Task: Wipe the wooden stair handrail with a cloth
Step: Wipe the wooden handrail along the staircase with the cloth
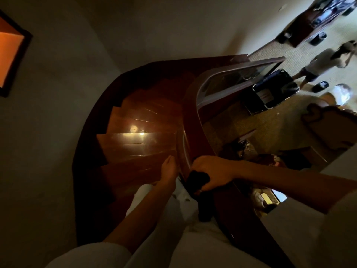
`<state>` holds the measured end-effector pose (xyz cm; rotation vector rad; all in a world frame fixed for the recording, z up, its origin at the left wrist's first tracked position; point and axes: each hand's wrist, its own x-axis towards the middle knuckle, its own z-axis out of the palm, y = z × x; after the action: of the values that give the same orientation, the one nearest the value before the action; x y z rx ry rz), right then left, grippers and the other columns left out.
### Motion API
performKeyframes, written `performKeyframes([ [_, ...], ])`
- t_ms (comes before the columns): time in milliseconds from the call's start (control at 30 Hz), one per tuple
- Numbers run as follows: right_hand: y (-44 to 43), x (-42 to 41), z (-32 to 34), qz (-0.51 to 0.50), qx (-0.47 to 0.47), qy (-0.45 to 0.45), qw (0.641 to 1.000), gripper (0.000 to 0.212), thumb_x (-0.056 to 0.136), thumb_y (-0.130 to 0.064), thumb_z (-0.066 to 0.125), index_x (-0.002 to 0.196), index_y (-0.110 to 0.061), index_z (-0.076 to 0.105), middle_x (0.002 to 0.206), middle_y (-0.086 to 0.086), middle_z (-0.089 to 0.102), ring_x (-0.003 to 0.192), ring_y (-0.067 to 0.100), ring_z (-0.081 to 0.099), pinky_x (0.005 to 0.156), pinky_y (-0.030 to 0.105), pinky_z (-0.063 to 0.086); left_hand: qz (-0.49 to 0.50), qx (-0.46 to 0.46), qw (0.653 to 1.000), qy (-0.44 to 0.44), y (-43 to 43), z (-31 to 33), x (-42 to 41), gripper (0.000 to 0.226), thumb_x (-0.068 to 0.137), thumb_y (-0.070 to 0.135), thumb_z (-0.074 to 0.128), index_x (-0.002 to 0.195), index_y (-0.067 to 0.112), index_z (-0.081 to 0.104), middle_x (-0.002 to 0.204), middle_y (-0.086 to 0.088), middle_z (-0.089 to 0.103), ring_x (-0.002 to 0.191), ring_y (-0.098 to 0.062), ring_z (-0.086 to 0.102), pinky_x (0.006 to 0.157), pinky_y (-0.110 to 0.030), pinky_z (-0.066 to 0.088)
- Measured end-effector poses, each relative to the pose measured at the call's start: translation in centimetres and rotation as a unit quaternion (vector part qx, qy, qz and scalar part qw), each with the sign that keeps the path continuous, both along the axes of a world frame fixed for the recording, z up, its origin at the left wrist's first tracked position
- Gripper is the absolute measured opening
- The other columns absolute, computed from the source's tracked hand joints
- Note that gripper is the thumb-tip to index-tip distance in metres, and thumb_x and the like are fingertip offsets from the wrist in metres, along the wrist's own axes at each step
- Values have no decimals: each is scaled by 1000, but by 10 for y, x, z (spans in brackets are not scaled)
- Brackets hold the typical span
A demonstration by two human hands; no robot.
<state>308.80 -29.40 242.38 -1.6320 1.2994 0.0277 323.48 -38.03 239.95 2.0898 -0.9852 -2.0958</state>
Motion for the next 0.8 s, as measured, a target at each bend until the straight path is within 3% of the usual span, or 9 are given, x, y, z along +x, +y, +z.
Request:
performKeyframes([
  [67,-32,-2,-3,79,16,50,995,32,83,-46,68,90,-16,59,94,2,60,92,20,59,89,35,47,-10,7,1000,12,1,1,0,28,105,20,38,122,7,56,127,-16,57,98,-22,60,83,-34,47],
  [133,-76,-11,-22,91,40,122,988,30,85,-48,67,88,-20,55,91,3,60,86,21,61,75,32,49,-18,5,1000,13,-3,0,4,39,105,19,38,141,5,45,140,-17,50,121,-31,54,93,-35,45],
  [233,-131,-25,-57,52,49,240,968,42,86,-56,64,101,-17,63,103,5,62,98,23,62,84,34,52,-13,-23,1000,-11,-14,-4,14,43,105,17,38,148,7,38,150,-15,40,136,-30,40,100,-33,38],
  [367,-131,9,-61,147,68,345,925,44,88,-60,54,72,-20,47,73,-2,45,63,15,45,67,28,43,-7,-59,998,-34,-26,-8,31,42,105,15,38,146,8,40,150,-15,40,137,-30,39,111,-38,35],
  [467,-70,45,-32,170,51,339,924,38,89,-56,56,99,-20,59,96,3,57,92,20,55,88,33,43,-14,-56,998,-27,-24,-11,27,41,105,14,38,146,7,41,148,-15,42,135,-31,42,111,-40,36],
  [533,-15,61,-8,106,16,298,949,38,90,-42,60,118,-15,60,119,9,58,120,28,49,109,39,32,-46,-52,998,-5,-15,-9,18,39,104,13,39,143,6,43,140,-12,51,127,-28,50,99,-29,43],
  [600,37,67,17,-10,-14,235,972,56,87,-34,64,136,-12,52,146,11,43,141,29,31,119,39,15,-70,-39,996,27,-1,-3,6,36,103,14,42,138,8,49,120,-4,60,104,-19,60,82,-21,50],
  [700,78,59,50,-264,-6,165,950,74,91,-47,59,154,-28,25,164,-3,12,151,18,8,121,35,13,-123,-12,991,57,20,6,-16,42,104,16,42,145,8,41,138,-14,52,122,-30,53,103,-42,46],
  [800,77,52,46,-445,35,133,885,73,92,-52,57,154,-30,24,161,-3,20,147,21,20,118,39,25,-161,-5,984,70,38,8,-30,46,105,20,38,150,9,33,149,-19,41,135,-35,42,112,-48,34],
])
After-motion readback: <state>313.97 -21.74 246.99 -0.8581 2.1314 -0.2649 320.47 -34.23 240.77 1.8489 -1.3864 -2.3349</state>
